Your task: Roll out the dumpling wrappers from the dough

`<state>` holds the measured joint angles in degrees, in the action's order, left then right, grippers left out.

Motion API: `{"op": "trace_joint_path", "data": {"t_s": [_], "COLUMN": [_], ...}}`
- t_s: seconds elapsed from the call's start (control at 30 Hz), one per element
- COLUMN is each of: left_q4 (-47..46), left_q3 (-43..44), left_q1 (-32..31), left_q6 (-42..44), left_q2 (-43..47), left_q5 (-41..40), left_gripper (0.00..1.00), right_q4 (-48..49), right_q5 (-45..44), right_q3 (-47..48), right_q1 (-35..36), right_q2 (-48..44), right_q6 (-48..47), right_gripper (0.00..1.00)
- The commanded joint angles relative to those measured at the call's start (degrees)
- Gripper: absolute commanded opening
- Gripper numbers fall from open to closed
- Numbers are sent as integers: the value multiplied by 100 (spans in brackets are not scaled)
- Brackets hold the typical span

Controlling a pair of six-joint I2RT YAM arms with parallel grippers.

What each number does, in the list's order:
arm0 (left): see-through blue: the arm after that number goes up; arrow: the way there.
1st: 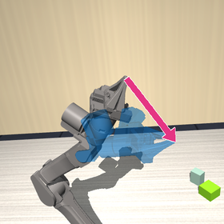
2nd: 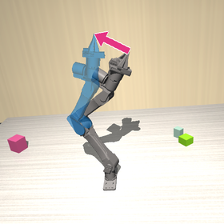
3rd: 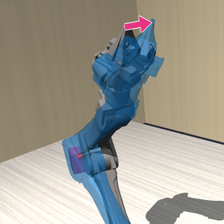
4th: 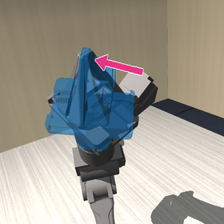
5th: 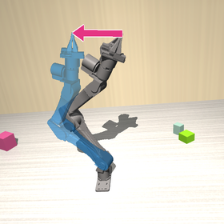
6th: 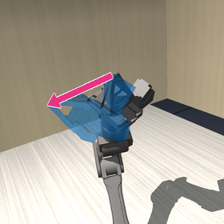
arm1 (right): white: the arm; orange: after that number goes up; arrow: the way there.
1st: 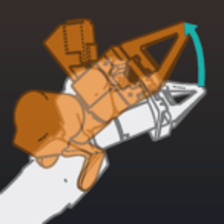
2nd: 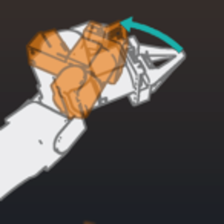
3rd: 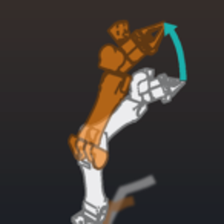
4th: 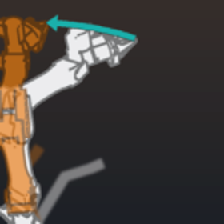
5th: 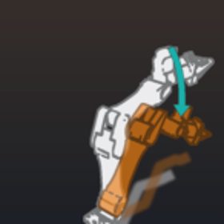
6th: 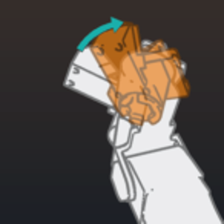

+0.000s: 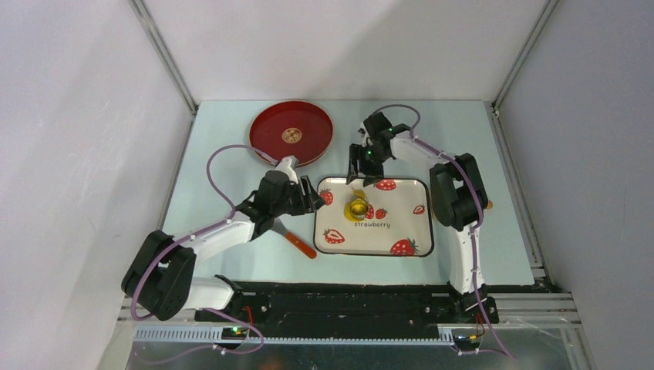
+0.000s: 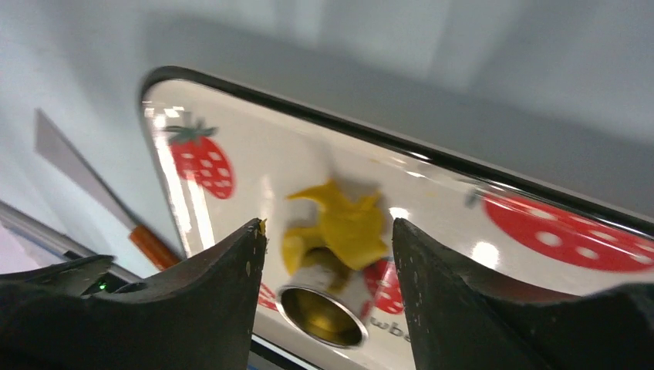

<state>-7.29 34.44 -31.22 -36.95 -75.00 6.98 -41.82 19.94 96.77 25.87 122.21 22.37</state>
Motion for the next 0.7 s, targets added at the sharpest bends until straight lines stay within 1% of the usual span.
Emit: {"op": "trace_joint_path", "data": {"t_s": [0.0,0.33,0.5,0.6,0.63,0.67], "left_q4": [-88,-88,-88,-88,-88,-88], "left_q3": [-1,-64,-64,-81,-83,-96], "left_q1": [21,22,20,20,20,20], "left_q6": [173,175,186,203,204,210], "left_q2": [-44,-69,-122,-112,-112,-111], "left_q5": [-112,-155,-165,-185,-187,-195], "left_gripper": [61,61,61,61,61,61], "right_q4": [-383,-590,-725,-753,-760,-786], "right_q5": [-331,-383,-564,-678,-747,-782], "right_q3": [-109,170,349,439,485,528], "right_q1": [-108,98,228,295,309,326], "right_q2": [-152,298,528,650,670,724], "right_q6": [-256,-358,-373,-358,-357,-356], "right_gripper": [66,66,64,55,50,48]}}
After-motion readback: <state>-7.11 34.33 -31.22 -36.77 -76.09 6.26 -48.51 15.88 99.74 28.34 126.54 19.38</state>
